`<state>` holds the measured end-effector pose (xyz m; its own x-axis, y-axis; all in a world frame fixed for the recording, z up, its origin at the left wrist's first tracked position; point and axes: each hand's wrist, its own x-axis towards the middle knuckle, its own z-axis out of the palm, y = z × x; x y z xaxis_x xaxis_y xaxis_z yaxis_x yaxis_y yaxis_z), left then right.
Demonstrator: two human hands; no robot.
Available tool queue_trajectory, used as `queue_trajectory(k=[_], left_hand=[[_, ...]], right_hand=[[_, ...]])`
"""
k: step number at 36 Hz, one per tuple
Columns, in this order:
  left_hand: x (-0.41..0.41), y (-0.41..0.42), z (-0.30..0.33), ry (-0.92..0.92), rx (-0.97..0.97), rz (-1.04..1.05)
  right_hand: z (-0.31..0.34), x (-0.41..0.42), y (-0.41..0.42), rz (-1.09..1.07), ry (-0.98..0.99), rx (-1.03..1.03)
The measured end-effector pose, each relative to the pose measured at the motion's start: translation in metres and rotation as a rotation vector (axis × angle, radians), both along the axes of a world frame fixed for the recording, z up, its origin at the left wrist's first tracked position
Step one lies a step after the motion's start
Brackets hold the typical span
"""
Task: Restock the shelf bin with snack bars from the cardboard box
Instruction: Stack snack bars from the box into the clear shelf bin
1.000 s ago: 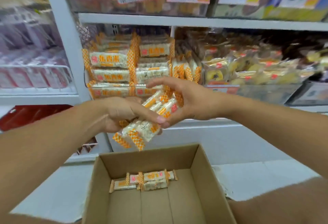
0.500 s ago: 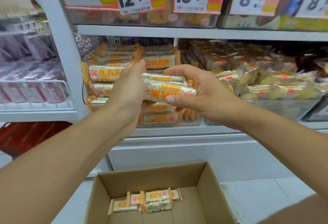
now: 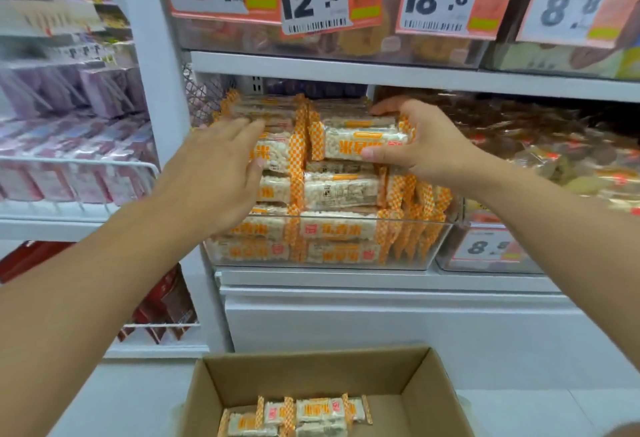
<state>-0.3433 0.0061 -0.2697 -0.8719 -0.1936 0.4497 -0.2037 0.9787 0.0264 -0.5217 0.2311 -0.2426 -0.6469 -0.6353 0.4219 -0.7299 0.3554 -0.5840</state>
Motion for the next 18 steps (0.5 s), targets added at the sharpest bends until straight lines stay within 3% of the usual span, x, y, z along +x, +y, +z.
queue_trajectory(k=[6, 11, 18], left_hand=[[-0.007, -0.008, -0.008, -0.015, -0.044, -0.011], [-0.010, -0.006, -0.007, 0.002, -0.071, -0.002], [-0.011, -0.003, -0.009, 0.018, -0.064, 0.028]], right_hand=[[-0.003, -0.020, -0.016, 0.006, 0.094, 0.182], [0.004, -0.022, -0.015, 0.029, 0.005, 0.250], [0.004, -0.021, -0.015, -0.002, 0.207, 0.393]])
